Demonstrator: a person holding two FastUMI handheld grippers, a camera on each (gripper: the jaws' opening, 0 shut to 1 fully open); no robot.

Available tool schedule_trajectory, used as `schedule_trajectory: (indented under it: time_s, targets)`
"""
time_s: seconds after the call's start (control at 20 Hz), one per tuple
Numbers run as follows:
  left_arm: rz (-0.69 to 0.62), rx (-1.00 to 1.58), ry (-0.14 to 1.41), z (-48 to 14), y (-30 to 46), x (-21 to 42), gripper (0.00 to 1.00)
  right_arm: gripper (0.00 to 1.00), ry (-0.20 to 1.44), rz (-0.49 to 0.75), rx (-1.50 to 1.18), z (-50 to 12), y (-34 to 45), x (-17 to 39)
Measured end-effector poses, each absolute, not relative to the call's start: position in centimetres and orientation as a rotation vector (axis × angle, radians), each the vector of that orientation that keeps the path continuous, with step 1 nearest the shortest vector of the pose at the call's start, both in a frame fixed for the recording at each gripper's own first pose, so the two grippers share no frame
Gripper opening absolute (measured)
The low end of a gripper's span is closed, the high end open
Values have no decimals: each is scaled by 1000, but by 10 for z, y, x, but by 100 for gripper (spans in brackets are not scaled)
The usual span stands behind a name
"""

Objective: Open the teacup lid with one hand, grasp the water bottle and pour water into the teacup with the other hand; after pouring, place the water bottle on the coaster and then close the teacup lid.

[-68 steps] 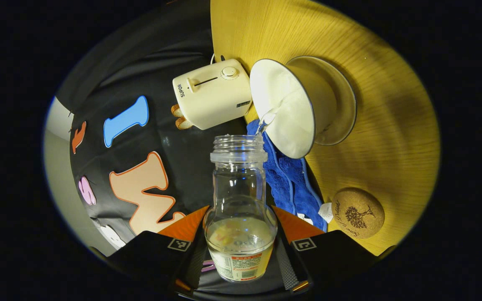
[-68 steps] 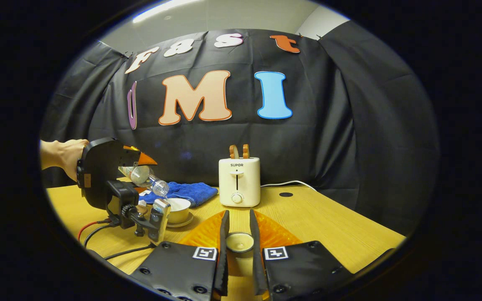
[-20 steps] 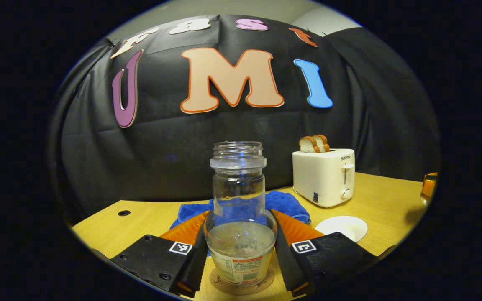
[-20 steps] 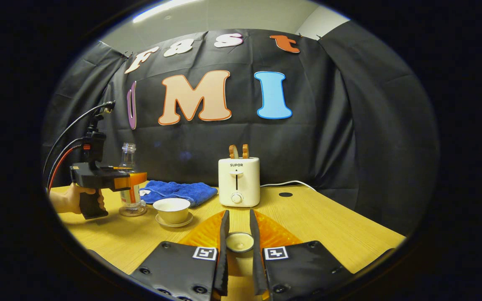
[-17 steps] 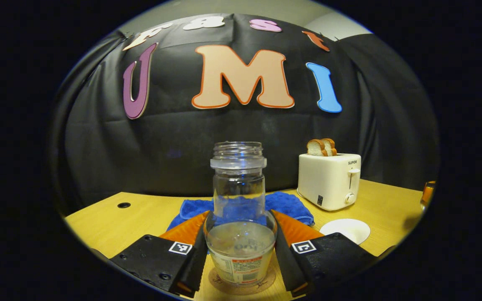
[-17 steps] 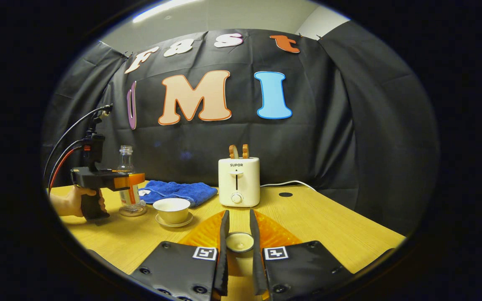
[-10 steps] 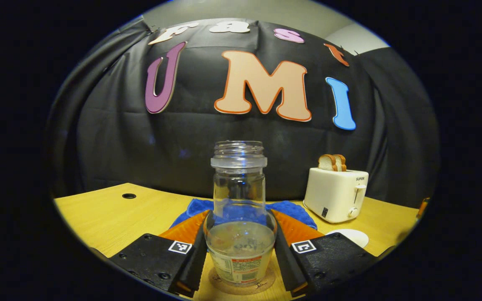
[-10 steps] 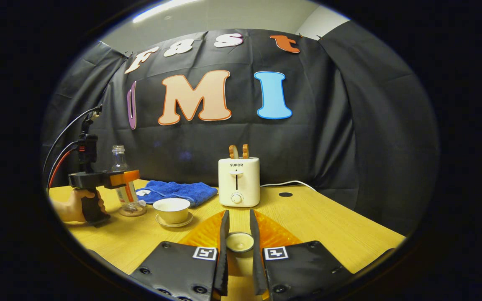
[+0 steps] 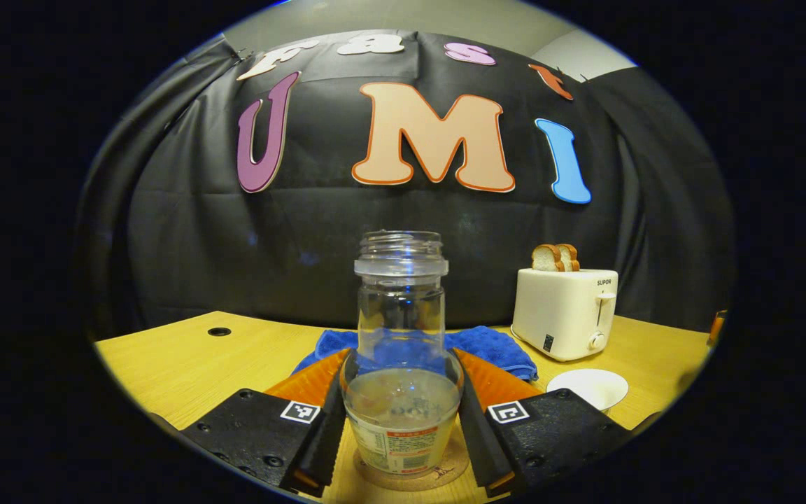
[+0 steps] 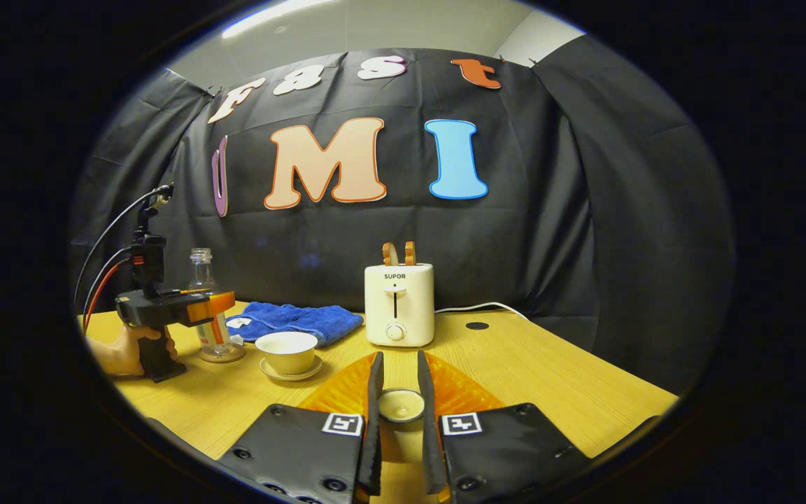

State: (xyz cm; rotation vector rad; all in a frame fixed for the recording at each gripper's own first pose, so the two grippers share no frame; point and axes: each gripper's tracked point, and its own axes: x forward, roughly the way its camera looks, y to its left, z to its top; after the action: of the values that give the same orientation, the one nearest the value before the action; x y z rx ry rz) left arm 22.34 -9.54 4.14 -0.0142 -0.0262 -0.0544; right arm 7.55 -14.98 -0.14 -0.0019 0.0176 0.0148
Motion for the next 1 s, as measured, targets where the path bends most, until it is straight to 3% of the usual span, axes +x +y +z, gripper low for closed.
schedule_trajectory:
  time_s: [0.3, 0.35, 0.45, 1.0]
  targets:
    - [-59, -9, -7, 38, -95, 223, 75, 26, 18, 13, -2, -1, -150, 76]
    - [-58, -7, -5, 38, -95, 223, 79, 26, 18, 12, -2, -2, -150, 76]
    - [-63, -9, -2, 38, -96, 222, 98, 26, 18, 11, -2, -1, -150, 75]
    - [-83, -11, 3, 37, -95, 213, 96, 26, 16, 14, -3, -1, -149, 75]
